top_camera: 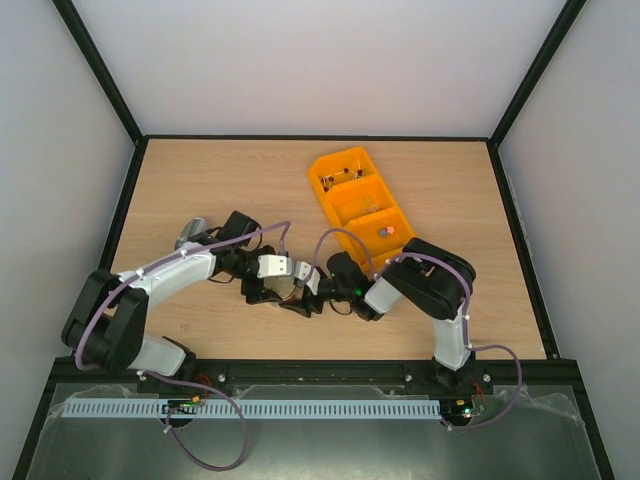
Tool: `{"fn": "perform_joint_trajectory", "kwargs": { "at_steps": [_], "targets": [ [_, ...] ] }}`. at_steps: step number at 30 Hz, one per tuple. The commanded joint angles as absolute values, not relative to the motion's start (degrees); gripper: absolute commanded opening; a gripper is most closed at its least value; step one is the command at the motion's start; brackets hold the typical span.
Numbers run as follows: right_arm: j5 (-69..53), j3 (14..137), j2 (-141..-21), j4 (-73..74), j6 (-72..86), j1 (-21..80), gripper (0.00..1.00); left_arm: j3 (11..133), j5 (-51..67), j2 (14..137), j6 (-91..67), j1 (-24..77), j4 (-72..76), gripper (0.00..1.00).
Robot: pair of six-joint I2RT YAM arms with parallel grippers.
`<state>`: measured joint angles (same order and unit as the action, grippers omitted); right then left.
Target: Pack the candies
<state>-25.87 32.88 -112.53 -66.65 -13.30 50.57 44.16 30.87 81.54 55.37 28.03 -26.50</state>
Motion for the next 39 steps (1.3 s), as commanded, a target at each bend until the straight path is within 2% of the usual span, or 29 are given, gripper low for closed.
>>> {"fn": "perform_joint_trajectory", "kwargs": {
  "at_steps": [1, 6, 8, 13, 15, 17, 20, 32, 39],
  "targets": [
    [-27.9, 33.4, -112.4, -60.4, -15.3, 50.2, 0.52, 43.1, 29.6, 84.0, 58.3, 28.1, -24.5, 0.51],
    [-27.5, 31.7, -108.7, -59.4, -16.0, 49.7, 0.9, 42.2, 30.0, 84.0, 54.5, 27.8, -21.9, 0.53],
    [-27.6, 31.0, -107.1, -58.5, -16.3, 49.4, 1.0, 41.3, 29.9, 83.9, 54.2, 27.8, -21.0, 0.53],
    [-27.2, 29.3, -102.7, -55.9, -16.2, 48.9, 0.99, 40.8, 29.5, 84.5, 53.5, 27.8, -19.6, 0.55],
    [-27.0, 28.4, -100.7, -54.5, -16.2, 48.7, 0.99, 40.5, 29.4, 84.3, 53.3, 27.8, -19.1, 0.6],
    [-26.7, 27.6, -98.4, -52.8, -15.9, 48.2, 0.99, 40.6, 29.3, 84.0, 52.2, 27.8, -18.5, 0.77],
    [-26.2, 26.9, -93.9, -49.2, -15.5, 47.2, 0.99, 41.6, 29.4, 83.9, 51.1, 27.8, -19.1, 0.97],
    [-23.9, 27.6, -74.8, -32.9, -13.9, 44.7, 0.99, 47.6, 30.2, 75.4, 42.8, 27.6, -27.2, 0.99],
    [-16.4, 34.6, -65.2, -22.9, -9.0, 41.0, 0.99, 56.0, 31.9, 69.9, 34.2, 21.8, -33.7, 0.99]
  ]
}}
